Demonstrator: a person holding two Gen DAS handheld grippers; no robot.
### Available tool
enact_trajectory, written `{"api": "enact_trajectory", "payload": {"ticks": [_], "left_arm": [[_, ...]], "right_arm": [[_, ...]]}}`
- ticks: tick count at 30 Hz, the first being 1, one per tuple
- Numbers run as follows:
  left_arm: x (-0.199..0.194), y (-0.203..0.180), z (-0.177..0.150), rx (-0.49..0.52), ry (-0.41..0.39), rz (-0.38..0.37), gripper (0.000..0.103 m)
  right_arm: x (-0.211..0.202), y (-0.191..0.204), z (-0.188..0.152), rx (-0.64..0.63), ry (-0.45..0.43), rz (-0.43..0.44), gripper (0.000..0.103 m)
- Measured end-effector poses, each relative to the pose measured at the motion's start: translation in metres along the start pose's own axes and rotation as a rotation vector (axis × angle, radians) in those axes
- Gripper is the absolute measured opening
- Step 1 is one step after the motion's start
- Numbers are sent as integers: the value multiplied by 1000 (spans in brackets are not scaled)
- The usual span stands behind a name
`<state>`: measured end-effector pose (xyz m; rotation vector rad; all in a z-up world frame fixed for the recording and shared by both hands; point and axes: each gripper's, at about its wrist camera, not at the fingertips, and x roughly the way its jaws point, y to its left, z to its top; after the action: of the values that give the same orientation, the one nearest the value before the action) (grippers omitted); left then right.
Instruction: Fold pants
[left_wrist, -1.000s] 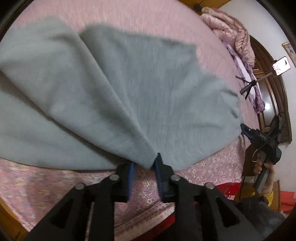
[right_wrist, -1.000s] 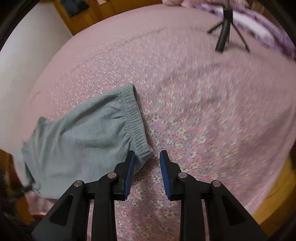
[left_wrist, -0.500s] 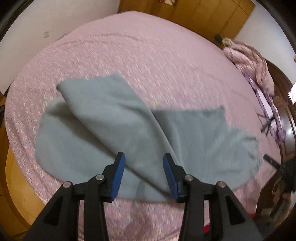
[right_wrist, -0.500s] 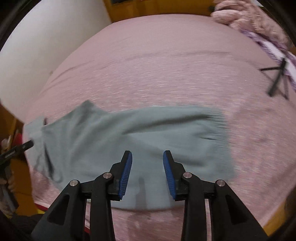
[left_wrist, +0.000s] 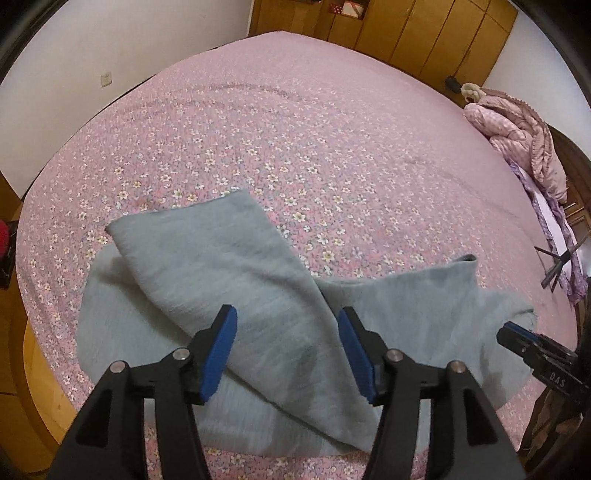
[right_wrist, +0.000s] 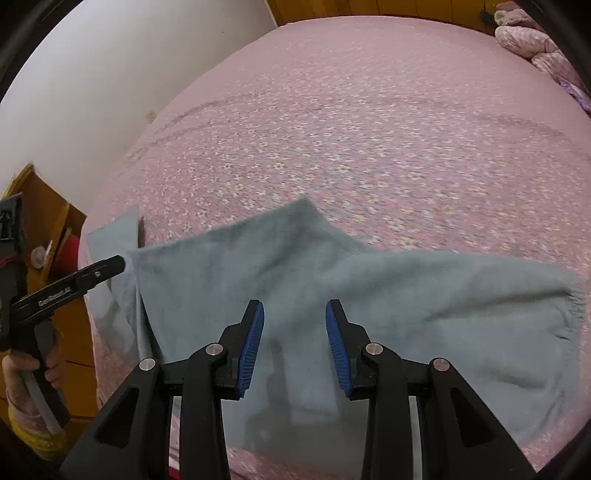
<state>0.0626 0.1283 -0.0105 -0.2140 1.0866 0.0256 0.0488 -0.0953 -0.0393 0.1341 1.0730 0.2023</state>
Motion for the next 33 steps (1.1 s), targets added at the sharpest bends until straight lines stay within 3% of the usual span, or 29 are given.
{"api": "enact_trajectory", "payload": {"ticks": [10, 16, 30, 31, 32, 33], "left_arm": [[30, 6, 38, -43, -12, 101, 61], [59, 14, 49, -61, 9, 175, 61], [67, 14, 41, -30, -26, 199, 61], [66, 13, 40, -31, -33, 199, 59], [65, 14, 39, -34, -42, 197, 47], [63, 14, 38, -39, -51, 188, 28]], "right_arm": [[37, -4, 0, 51, 49, 19, 36], [40, -13, -4, 73, 35, 66, 36], [33, -26, -10, 138, 3, 122, 38], [33, -27, -10, 145, 3, 126, 39], [33, -28, -10, 149, 3, 130, 39], [32, -30, -10, 152, 4, 132, 39]]}}
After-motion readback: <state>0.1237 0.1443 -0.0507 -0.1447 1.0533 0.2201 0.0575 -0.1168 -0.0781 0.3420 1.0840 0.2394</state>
